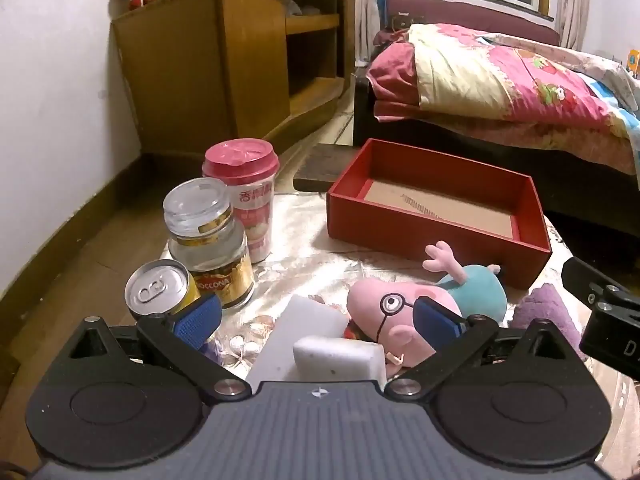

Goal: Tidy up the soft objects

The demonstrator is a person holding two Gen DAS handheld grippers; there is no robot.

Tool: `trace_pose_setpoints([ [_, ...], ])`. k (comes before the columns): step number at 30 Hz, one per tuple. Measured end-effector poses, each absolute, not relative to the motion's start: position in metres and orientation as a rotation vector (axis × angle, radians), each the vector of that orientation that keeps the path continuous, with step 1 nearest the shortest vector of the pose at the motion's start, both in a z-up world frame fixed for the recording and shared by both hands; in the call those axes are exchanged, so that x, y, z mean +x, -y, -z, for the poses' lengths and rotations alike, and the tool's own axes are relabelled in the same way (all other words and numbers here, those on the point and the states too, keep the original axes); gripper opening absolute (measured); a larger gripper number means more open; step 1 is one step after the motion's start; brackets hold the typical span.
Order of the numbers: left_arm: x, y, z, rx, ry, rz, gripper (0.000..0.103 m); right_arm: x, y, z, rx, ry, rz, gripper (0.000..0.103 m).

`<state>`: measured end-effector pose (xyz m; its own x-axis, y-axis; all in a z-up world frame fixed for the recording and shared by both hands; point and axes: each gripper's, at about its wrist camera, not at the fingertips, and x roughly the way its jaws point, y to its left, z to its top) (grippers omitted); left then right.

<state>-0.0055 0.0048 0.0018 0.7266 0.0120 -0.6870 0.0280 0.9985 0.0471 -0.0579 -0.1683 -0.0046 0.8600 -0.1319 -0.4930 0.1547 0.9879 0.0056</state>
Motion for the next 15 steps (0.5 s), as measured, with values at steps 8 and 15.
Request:
trace_pose_setpoints([
  [8, -0.0075, -0.0010, 0.0010, 0.077, -0.750, 0.006, 0.097, -0.0580, 0.1605, 0.0072, 0.030, -0.514, 0.135, 0.084],
  [15, -0.0072, -0.0014, 0.0023, 0.079, -0.750, 0.007, 0.097, -0.0580, 0.1624, 0.0065, 0.040, -0.513, 0.139, 0.084],
])
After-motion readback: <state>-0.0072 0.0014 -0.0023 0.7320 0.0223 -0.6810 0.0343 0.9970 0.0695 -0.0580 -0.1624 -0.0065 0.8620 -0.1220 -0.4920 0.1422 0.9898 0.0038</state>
